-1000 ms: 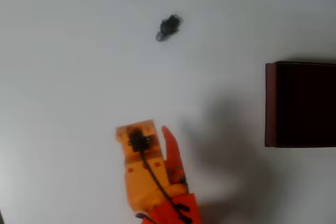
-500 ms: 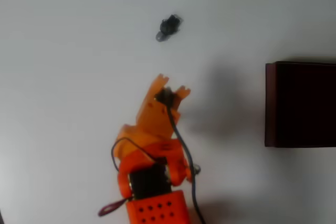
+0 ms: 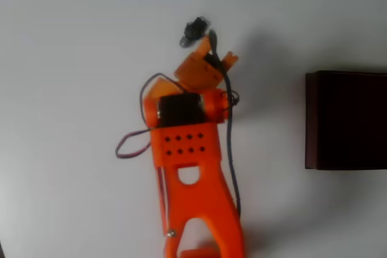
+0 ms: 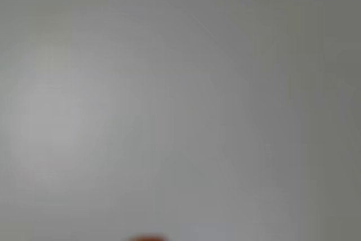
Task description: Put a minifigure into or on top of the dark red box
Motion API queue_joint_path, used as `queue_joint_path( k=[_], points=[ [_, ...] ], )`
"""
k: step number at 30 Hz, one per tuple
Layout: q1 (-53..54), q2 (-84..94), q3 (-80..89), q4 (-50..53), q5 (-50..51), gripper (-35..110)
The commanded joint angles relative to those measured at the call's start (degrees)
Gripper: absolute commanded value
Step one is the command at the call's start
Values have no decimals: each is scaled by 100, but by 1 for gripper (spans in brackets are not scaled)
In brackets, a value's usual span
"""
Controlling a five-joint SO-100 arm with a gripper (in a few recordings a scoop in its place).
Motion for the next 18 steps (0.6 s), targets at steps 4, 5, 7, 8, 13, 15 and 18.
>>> queue_joint_path(
  k=[4, 5, 7, 8, 13, 15, 18],
  points=[
    [44, -501, -932, 220, 0, 24],
    [26, -633, -1099, 246, 0, 24],
    [-18, -967, -1556, 448, -18, 24],
    [-35, -1151, -1819, 562, -53, 24],
    [-53, -2039, -3076, 967, -246, 24],
    [-44, -2268, -3384, 1046, -237, 24],
    [-44, -2575, -3762, 1055, -220, 24]
  ],
)
